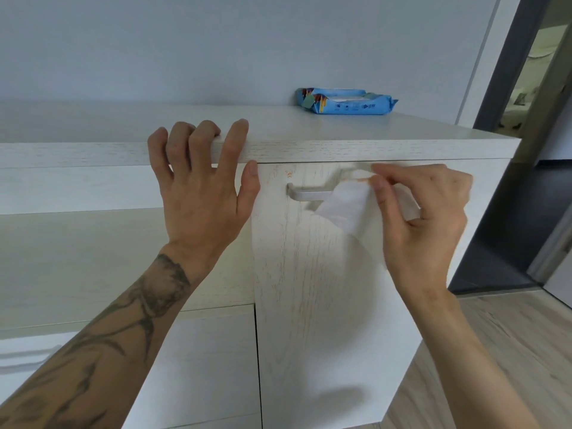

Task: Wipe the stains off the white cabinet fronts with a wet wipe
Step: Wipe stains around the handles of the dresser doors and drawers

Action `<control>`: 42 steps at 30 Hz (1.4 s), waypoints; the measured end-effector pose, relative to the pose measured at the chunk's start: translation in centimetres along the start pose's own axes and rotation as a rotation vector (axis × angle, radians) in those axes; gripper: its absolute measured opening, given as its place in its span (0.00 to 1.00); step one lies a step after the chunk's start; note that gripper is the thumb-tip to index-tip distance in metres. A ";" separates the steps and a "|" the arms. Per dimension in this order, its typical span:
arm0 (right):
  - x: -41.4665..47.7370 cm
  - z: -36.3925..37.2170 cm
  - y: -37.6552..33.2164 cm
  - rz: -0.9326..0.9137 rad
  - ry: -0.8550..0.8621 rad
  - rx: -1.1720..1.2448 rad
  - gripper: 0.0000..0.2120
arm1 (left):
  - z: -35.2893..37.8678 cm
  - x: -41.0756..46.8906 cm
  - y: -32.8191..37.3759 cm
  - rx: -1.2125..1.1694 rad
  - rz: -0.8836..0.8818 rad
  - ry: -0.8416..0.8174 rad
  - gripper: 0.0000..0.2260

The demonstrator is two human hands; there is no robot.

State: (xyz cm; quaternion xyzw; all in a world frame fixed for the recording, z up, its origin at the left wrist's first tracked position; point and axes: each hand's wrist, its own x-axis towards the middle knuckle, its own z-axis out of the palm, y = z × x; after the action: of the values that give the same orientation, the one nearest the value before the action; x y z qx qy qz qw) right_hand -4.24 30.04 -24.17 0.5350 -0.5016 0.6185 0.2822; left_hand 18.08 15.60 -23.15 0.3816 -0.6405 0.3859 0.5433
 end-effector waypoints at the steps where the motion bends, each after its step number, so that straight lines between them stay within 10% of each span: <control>1: -0.2 0.2 -0.2 -0.016 -0.033 -0.008 0.05 | 0.0 0.0 0.0 -0.001 0.001 0.001 0.19; 42: -0.7 5.8 -5.7 -0.120 0.012 -0.134 0.04 | 0.2 0.0 -0.1 0.010 0.001 -0.017 0.17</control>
State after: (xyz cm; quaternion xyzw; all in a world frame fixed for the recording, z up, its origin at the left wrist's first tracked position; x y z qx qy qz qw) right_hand 3.23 26.78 -23.49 0.5404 -0.5072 0.5686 0.3570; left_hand 18.06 15.41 -23.14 0.3875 -0.6433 0.3861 0.5357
